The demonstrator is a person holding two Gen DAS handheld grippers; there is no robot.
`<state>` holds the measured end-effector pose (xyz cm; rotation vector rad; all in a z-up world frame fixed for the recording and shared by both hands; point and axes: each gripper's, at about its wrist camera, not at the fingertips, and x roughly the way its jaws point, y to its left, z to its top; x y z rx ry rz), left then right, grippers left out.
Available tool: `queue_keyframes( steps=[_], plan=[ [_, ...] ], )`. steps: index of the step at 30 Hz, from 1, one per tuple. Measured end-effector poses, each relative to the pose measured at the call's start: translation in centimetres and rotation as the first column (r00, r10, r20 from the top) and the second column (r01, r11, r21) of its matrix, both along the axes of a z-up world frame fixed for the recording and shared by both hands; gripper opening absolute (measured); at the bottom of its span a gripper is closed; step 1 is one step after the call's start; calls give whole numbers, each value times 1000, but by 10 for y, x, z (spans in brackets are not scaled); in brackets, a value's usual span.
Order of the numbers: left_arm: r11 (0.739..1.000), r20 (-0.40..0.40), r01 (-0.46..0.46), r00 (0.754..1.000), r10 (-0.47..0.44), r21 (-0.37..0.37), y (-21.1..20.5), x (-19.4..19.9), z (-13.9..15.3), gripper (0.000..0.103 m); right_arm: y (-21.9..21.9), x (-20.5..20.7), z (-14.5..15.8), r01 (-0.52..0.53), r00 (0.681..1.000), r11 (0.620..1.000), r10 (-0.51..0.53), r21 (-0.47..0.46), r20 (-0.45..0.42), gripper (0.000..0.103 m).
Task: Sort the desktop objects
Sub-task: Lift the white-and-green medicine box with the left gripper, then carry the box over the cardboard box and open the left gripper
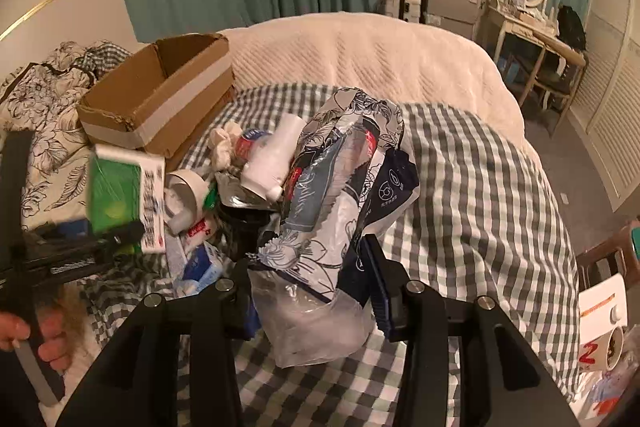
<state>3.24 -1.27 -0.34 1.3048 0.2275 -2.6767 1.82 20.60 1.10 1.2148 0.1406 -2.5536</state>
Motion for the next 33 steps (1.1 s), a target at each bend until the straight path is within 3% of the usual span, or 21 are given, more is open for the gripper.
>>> queue_keyframes(
  steps=[2,5,10,13,16,19,26,28,30,33],
  plan=[
    [996,-92,6,996,-14,-93,3,2,22,86,-10,-2,8,-18,1000,1000,18,-1,-9,41],
    [986,-186,-16,982,-16,-166,-6,2,50,86,-31,-6,26,-65,997,998,65,-4,-29,40],
    [979,-261,-110,963,63,-171,-49,-24,83,86,-83,-15,61,-137,984,989,141,50,-107,40],
    [966,-316,-181,942,116,-186,-84,-43,113,86,-117,-24,82,-182,971,981,189,60,-144,40],
    [954,-347,-251,920,183,-162,-116,-55,124,86,-155,-37,98,-230,955,970,241,81,-176,40],
    [953,-326,-276,918,225,-122,-141,-63,112,86,-194,-54,104,-273,942,959,282,73,-181,40],
    [964,-199,-262,948,249,-45,-189,-88,59,87,-250,-100,84,-350,925,936,350,31,-148,41],
    [963,-205,-264,947,247,-59,-193,-91,54,92,-260,-112,77,-376,917,927,372,-1,-142,49],
    [955,-209,-283,943,259,-93,-188,-91,54,103,-267,-125,72,-374,919,927,367,-25,-142,64],
    [948,-241,-292,936,256,-125,-186,-87,53,103,-267,-139,69,-358,927,932,347,-58,-139,64]
  ],
)
